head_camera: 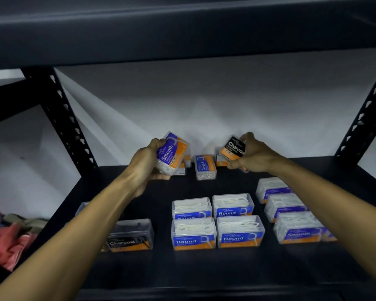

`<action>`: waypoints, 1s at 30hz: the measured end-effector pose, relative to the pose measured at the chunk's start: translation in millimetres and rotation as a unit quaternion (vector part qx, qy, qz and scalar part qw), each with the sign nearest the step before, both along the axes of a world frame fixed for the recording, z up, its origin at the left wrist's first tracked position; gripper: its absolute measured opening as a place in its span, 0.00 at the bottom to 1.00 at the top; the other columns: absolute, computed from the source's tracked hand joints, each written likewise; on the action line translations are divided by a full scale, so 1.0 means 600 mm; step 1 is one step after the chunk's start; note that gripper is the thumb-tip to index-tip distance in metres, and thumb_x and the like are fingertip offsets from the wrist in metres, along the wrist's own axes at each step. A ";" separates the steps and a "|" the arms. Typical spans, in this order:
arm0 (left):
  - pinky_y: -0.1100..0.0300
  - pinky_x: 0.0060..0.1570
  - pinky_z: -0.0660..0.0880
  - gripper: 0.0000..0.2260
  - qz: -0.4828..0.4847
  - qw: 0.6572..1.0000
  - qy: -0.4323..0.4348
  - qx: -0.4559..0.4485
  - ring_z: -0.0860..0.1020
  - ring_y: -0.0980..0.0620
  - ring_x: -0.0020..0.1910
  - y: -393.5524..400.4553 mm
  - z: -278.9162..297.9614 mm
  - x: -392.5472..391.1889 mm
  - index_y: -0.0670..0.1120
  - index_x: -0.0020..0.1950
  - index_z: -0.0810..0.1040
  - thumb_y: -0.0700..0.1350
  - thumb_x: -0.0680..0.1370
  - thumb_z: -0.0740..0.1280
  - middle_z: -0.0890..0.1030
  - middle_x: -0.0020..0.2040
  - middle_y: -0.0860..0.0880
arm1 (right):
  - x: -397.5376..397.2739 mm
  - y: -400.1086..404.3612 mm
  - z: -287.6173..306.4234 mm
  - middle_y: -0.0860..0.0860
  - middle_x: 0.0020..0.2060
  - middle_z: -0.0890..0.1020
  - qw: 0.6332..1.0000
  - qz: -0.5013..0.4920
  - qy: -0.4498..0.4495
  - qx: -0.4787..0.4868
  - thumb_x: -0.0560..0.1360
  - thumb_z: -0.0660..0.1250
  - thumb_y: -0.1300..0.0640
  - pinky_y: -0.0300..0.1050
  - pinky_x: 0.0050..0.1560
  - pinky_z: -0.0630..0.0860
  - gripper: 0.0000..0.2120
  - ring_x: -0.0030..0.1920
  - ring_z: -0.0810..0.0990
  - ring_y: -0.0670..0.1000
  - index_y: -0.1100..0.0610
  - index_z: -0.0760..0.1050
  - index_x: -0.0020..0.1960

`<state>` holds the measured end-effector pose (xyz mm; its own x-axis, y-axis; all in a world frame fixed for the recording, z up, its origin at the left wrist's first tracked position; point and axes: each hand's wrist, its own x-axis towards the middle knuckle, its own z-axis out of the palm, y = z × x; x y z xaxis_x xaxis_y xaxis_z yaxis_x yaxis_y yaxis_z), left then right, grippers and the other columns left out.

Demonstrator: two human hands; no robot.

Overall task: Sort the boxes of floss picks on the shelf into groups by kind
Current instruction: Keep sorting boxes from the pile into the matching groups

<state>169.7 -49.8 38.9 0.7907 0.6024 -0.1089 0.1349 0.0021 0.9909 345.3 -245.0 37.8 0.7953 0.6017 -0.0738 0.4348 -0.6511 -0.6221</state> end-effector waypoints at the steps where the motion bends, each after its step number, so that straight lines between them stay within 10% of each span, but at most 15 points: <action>1: 0.53 0.41 0.80 0.14 -0.001 1.000 -0.004 -0.004 0.83 0.48 0.40 0.007 0.002 -0.007 0.46 0.52 0.79 0.53 0.82 0.58 0.84 0.41 0.45 | -0.011 0.009 0.002 0.52 0.49 0.78 0.999 0.027 0.012 0.027 0.66 0.77 0.56 0.49 0.46 0.78 0.35 0.46 0.80 0.54 0.56 0.60 0.65; 13: 0.45 0.43 0.82 0.09 0.110 0.991 -0.066 -0.039 0.84 0.46 0.35 0.102 0.028 -0.115 0.40 0.49 0.78 0.44 0.80 0.62 0.85 0.36 0.45 | -0.144 0.164 -0.019 0.50 0.60 0.77 0.970 0.184 0.159 0.027 0.78 0.56 0.59 0.47 0.66 0.67 0.19 0.60 0.74 0.50 0.52 0.67 0.68; 20: 0.48 0.44 0.82 0.10 0.103 0.992 -0.065 -0.034 0.84 0.46 0.40 0.130 0.018 -0.153 0.41 0.51 0.79 0.45 0.81 0.62 0.85 0.43 0.42 | -0.206 0.211 -0.032 0.55 0.67 0.71 0.962 0.257 -0.046 -0.078 0.79 0.58 0.56 0.53 0.66 0.68 0.18 0.66 0.70 0.55 0.56 0.67 0.68; 30: 0.47 0.47 0.82 0.12 0.088 0.994 -0.052 -0.029 0.85 0.43 0.44 0.143 -0.002 -0.164 0.40 0.57 0.77 0.47 0.80 0.64 0.85 0.46 0.40 | -0.252 0.219 -0.046 0.50 0.61 0.72 0.936 0.322 -0.054 -0.130 0.77 0.65 0.54 0.46 0.60 0.71 0.22 0.61 0.73 0.51 0.50 0.67 0.70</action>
